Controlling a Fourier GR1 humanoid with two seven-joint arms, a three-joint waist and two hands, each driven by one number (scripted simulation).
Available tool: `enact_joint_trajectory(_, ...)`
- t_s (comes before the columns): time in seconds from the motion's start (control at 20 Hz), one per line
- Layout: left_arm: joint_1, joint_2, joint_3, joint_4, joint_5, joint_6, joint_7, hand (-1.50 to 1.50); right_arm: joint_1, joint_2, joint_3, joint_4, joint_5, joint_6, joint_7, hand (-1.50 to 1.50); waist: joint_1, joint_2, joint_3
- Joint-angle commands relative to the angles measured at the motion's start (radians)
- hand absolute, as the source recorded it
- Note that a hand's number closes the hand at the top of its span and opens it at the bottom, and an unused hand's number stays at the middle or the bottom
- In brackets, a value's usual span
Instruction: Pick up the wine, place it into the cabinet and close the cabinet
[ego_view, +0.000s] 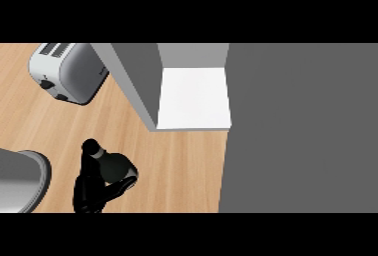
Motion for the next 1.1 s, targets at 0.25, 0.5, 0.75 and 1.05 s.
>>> enact_joint_trajectory(0.25,-0.054,-0.004,-0.068,0.088,0.037,0.023,-0.104,1.5,0.012,-0.013,-0.001,-0.259,-0.035,-0.023,0.148,-1.5,0.001,0.0,-0.001)
enact_joint_trajectory(0.5,-0.076,-0.004,-0.095,0.05,0.016,0.101,-0.068,1.5,0.084,-0.045,-0.049,-0.268,-0.107,0.022,0.087,-1.5,0.0,-0.002,0.001)
enact_joint_trajectory(0.75,-0.117,-0.003,-0.1,0.099,0.007,0.127,-0.133,1.5,0.09,-0.027,-0.029,-0.244,-0.073,0.019,0.077,-1.5,0.0,0.0,0.001)
enact_joint_trajectory(1.05,-0.011,0.114,-0.134,0.018,0.022,-0.13,-0.172,1.5,0.068,-0.015,-0.034,-0.191,-0.09,0.031,0.047,-1.5,0.009,-0.003,0.001)
